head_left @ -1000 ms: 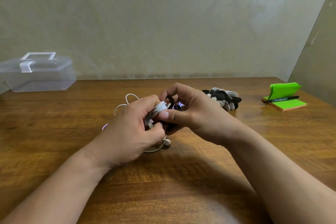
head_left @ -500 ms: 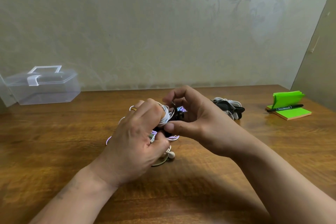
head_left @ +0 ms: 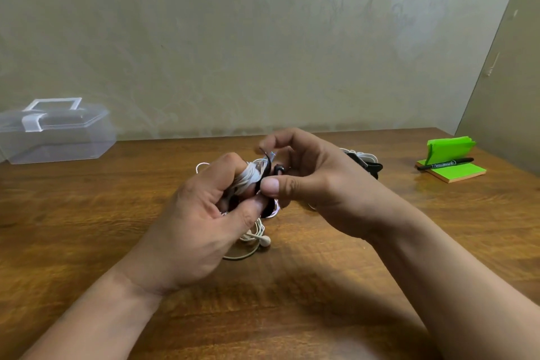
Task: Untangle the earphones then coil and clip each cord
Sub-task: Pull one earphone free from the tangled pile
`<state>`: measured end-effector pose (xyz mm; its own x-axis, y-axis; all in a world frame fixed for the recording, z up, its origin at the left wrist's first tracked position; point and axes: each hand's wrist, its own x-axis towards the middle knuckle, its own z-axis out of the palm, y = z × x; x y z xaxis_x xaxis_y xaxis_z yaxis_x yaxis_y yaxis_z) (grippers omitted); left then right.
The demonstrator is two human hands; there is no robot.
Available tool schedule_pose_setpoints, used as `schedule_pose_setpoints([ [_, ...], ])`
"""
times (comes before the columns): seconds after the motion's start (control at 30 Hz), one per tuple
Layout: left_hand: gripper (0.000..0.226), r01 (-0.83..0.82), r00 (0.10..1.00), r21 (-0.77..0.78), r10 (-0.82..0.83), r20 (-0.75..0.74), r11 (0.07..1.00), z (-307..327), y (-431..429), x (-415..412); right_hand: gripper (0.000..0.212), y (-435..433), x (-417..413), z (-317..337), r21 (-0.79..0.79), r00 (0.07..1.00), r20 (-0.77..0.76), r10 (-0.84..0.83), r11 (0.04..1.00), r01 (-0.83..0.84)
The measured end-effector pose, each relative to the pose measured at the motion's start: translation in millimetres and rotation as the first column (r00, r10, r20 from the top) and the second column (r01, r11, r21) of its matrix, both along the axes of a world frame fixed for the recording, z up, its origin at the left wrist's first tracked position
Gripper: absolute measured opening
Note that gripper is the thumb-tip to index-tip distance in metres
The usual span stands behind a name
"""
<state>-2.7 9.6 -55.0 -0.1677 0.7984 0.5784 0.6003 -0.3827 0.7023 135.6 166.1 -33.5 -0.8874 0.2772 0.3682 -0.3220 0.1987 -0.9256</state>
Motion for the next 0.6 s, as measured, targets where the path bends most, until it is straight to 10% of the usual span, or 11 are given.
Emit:
schedule_pose_setpoints([
  [0.27,0.018,0.242,0.948,-0.21,-0.185,0.258,0.947,10.9,-7.8,-13.1,0.044,-2.8,4.1,0.4,0.148,0.993,0.118,0.022,0.988,-0.04],
  [0.6,0.011,0.29,0.925,-0.323,-0.177,0.335,0.901,3.4,-5.8,-11.8,0.03,-3.4,-1.8,-12.1,-0.03,0.951,0.26,0.166,0.986,-0.164],
])
